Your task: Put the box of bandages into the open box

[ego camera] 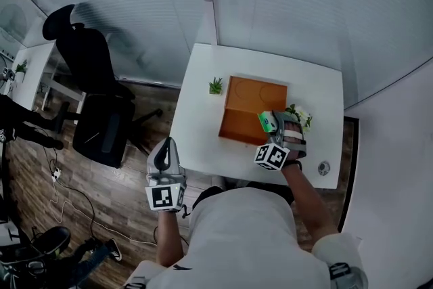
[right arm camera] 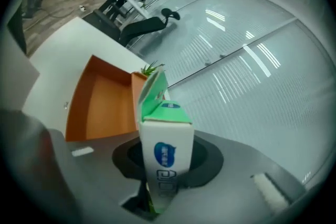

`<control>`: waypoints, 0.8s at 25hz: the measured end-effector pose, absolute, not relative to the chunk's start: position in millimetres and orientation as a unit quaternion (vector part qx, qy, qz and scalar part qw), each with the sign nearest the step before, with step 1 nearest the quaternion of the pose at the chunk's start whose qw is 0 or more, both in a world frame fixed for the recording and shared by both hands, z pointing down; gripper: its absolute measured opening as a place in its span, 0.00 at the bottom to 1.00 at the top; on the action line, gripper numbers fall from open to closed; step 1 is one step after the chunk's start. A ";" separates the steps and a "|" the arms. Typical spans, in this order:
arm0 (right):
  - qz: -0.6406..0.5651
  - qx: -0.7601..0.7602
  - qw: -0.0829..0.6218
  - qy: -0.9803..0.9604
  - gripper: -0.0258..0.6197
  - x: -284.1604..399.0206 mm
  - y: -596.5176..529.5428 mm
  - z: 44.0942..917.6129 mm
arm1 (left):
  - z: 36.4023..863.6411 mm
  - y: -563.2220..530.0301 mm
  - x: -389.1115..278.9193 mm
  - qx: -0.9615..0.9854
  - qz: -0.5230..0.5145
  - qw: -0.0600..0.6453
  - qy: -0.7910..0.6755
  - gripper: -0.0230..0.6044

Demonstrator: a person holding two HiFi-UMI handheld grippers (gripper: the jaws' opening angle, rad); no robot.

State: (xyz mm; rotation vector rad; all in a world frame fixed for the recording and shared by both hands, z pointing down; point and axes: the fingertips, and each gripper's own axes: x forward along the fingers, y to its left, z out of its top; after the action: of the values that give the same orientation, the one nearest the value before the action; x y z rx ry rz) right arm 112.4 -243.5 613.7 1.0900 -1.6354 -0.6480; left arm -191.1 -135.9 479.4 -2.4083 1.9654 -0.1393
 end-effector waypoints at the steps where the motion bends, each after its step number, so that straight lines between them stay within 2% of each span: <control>1: -0.270 0.438 0.529 -0.675 0.18 109.6 -242.3 626.0 | 480.3 -134.7 -193.5 -0.773 -0.045 0.014 0.633 0.05; 5: -0.267 0.385 0.575 -0.671 0.19 98.2 -234.7 661.2 | 481.1 -134.7 -197.7 -0.771 -0.042 0.014 0.635 0.05; 12: -0.241 0.359 0.595 -0.678 0.19 93.8 -227.4 675.7 | 480.8 -134.2 -194.2 -0.775 -0.037 0.016 0.631 0.05; 20: -0.196 0.314 0.622 -0.690 0.41 96.5 -218.2 686.7 | 484.7 -132.5 -197.9 -0.773 -0.037 0.010 0.634 0.05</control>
State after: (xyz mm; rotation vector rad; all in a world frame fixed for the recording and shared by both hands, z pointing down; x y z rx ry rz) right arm 96.5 -218.2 686.7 0.7221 -1.5847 -0.4501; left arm -197.9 -132.5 484.7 -2.4119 1.9785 -0.1151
